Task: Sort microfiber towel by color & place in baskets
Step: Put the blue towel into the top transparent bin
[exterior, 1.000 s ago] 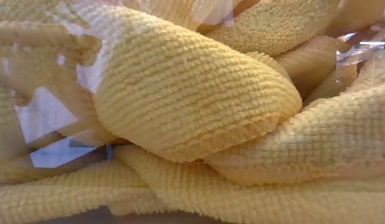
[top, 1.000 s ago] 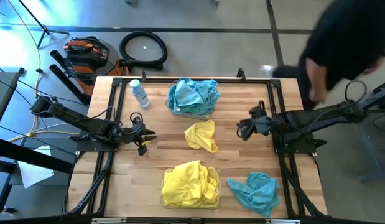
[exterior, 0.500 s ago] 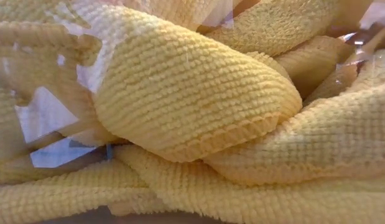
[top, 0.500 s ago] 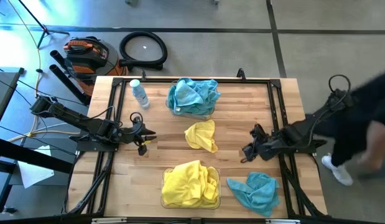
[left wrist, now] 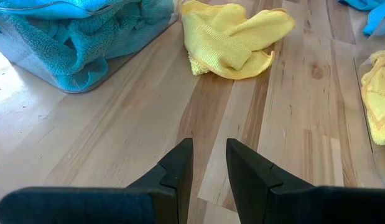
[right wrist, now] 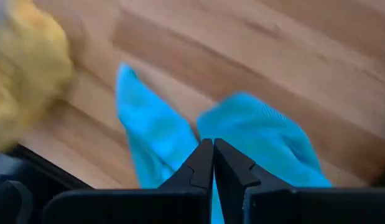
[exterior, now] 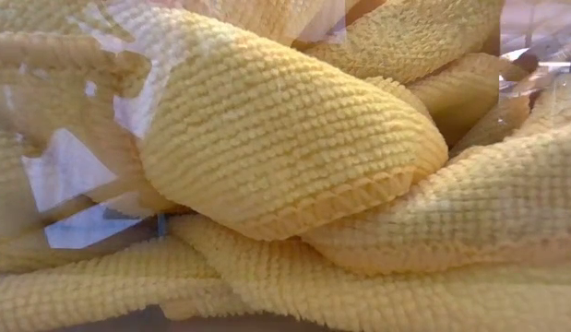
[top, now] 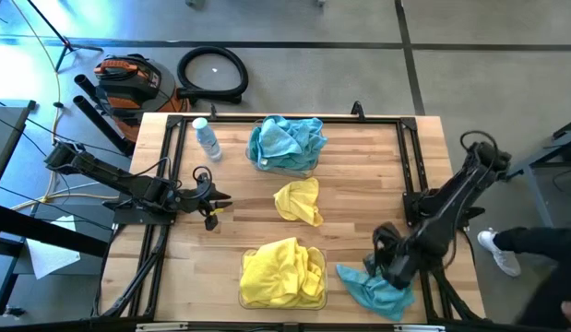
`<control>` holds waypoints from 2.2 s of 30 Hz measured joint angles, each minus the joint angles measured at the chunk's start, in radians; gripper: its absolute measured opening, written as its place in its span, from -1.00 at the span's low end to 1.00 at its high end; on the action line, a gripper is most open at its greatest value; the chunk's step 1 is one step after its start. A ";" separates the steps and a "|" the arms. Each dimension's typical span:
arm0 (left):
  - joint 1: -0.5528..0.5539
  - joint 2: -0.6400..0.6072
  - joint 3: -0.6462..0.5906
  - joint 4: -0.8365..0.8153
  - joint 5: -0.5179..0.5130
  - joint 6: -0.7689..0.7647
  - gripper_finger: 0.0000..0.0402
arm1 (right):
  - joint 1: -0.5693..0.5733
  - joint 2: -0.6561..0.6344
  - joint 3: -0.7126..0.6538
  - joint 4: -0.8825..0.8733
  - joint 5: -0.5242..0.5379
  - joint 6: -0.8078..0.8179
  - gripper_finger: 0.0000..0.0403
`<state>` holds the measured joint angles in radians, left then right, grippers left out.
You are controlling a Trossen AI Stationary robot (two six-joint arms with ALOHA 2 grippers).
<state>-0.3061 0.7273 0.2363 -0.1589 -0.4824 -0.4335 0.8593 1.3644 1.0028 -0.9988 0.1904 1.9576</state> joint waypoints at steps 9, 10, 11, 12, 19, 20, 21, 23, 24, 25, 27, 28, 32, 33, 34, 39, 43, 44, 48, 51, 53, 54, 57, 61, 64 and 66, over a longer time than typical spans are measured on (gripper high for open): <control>0.000 0.000 0.000 0.000 0.000 -0.003 -0.58 | 0.122 0.251 0.190 -0.097 -0.066 -0.017 -0.94; 0.000 0.000 0.000 0.000 0.000 -0.008 -0.58 | 0.129 0.268 0.190 -0.082 -0.069 -0.007 -0.94; 0.000 0.000 0.000 0.000 0.000 -0.010 -0.58 | 0.134 0.283 0.190 -0.070 -0.069 0.000 -0.94; 0.000 0.000 0.000 0.000 0.001 -0.010 -0.58 | 0.138 0.294 0.190 -0.055 -0.072 0.005 -0.94; 0.000 0.000 0.000 0.000 0.025 -0.010 -0.58 | 0.144 0.347 0.190 0.034 -0.097 0.000 -0.81; 0.000 0.000 0.000 0.000 0.025 -0.010 -0.58 | 0.143 0.353 0.190 0.031 -0.105 0.001 -0.75; 0.000 0.000 0.000 0.000 0.025 -0.010 -0.58 | 0.143 0.359 0.189 0.031 -0.118 0.002 -0.69; 0.000 0.000 0.000 0.000 0.025 -0.010 -0.58 | 0.143 0.360 0.179 0.035 -0.133 0.002 -0.56; 0.000 0.000 0.000 0.000 0.026 -0.010 -0.58 | 0.143 0.360 0.172 0.034 -0.139 0.010 -0.49; 0.000 0.000 0.000 0.000 0.026 -0.010 -0.58 | 0.143 0.360 0.164 0.036 -0.139 0.025 -0.42; 0.000 0.000 0.000 0.000 0.026 -0.010 -0.58 | 0.143 0.360 0.145 0.045 -0.141 0.055 -0.28; 0.000 0.000 0.000 0.000 0.026 -0.010 -0.58 | 0.143 0.360 0.131 0.062 -0.141 0.064 -0.21; 0.000 0.000 0.000 0.000 0.027 -0.010 -0.58 | 0.142 0.360 0.041 0.233 -0.142 0.096 0.04; 0.000 0.000 0.000 0.000 0.027 -0.010 -0.58 | 0.142 0.360 0.009 0.297 -0.142 0.105 0.09; 0.000 0.000 0.000 0.000 0.027 -0.010 -0.58 | 0.142 0.360 -0.027 0.364 -0.142 0.106 0.14; 0.000 0.000 0.000 0.001 0.027 -0.010 -0.58 | 0.137 0.339 -0.162 0.530 -0.149 0.158 0.19; 0.000 0.000 0.000 0.007 0.027 -0.010 -0.58 | 0.103 0.339 -0.166 0.485 -0.203 0.113 0.04; 0.000 0.000 0.000 0.007 0.027 -0.010 -0.58 | 0.087 0.341 -0.162 0.471 -0.212 0.083 -0.04; 0.000 0.000 0.001 0.008 0.027 -0.009 -0.58 | 0.010 0.344 -0.154 0.424 -0.262 -0.048 -0.43; 0.000 0.000 0.001 0.008 0.026 -0.009 -0.58 | -0.047 0.351 -0.129 0.350 -0.239 -0.153 -0.79; 0.000 0.000 0.001 0.008 0.026 -0.009 -0.58 | -0.084 0.355 -0.102 0.263 -0.187 -0.223 -0.93; 0.000 0.000 0.001 0.008 0.026 -0.009 -0.58 | -0.101 0.352 -0.086 0.206 -0.158 -0.254 -0.94; 0.000 0.000 0.001 0.008 0.026 -0.009 -0.58 | -0.161 0.339 -0.028 0.013 -0.087 -0.324 -0.86; 0.000 0.000 0.001 0.009 0.026 -0.007 -0.58 | -0.251 0.282 0.095 -0.186 0.046 -0.437 -0.90; 0.000 0.000 0.001 0.009 0.026 -0.007 -0.58 | -0.328 0.239 0.189 -0.274 0.195 -0.549 -0.97; 0.000 0.000 0.001 0.009 0.026 -0.007 -0.58 | -0.386 0.210 0.248 -0.289 0.295 -0.633 -0.96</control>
<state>-0.3058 0.7273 0.2371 -0.1501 -0.4561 -0.4404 0.4730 1.5748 1.2508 -1.2881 0.4855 1.3246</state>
